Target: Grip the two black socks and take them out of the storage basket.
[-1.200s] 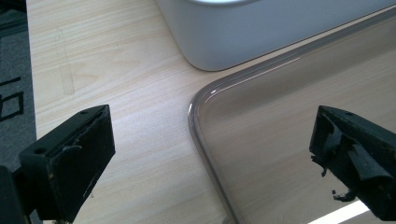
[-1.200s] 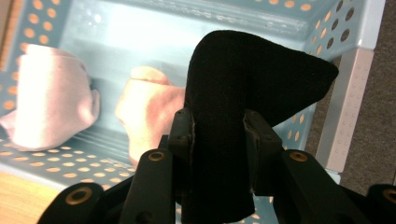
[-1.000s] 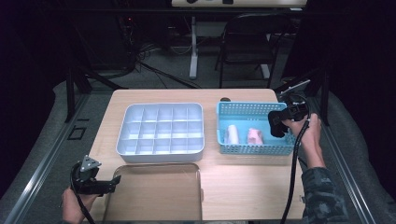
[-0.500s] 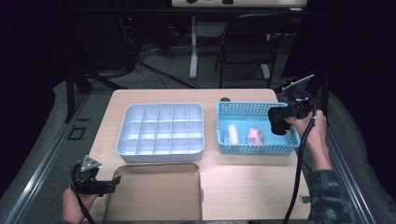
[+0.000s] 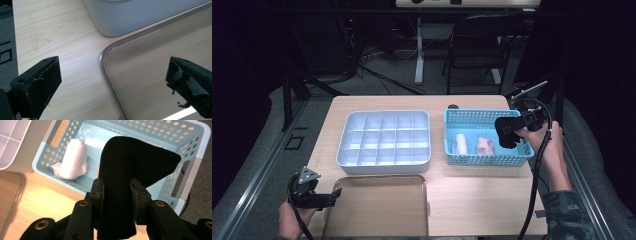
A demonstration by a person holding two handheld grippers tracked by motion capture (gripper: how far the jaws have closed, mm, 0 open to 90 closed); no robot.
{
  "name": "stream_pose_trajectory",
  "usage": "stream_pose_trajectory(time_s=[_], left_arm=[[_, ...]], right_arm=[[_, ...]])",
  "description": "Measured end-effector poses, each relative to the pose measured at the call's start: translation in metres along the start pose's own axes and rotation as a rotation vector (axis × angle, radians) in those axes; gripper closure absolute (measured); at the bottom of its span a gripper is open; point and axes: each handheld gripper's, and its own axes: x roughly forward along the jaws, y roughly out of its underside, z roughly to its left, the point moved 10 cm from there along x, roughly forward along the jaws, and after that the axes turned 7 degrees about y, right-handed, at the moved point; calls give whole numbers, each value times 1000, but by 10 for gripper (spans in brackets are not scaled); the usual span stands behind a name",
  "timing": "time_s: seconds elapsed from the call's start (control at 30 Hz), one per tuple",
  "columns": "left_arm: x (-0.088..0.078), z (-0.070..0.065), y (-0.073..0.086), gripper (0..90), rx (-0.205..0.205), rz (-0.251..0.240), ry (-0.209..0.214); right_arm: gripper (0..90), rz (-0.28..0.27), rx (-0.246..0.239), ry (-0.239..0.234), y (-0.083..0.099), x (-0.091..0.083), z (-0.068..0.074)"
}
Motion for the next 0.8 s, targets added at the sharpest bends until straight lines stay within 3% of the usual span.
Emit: stream_pose_trajectory(time_s=[0.8], left_arm=[[2, -5, -1, 2, 17, -1, 13]], right_arm=[[676, -35, -65, -73, 35, -7, 44]])
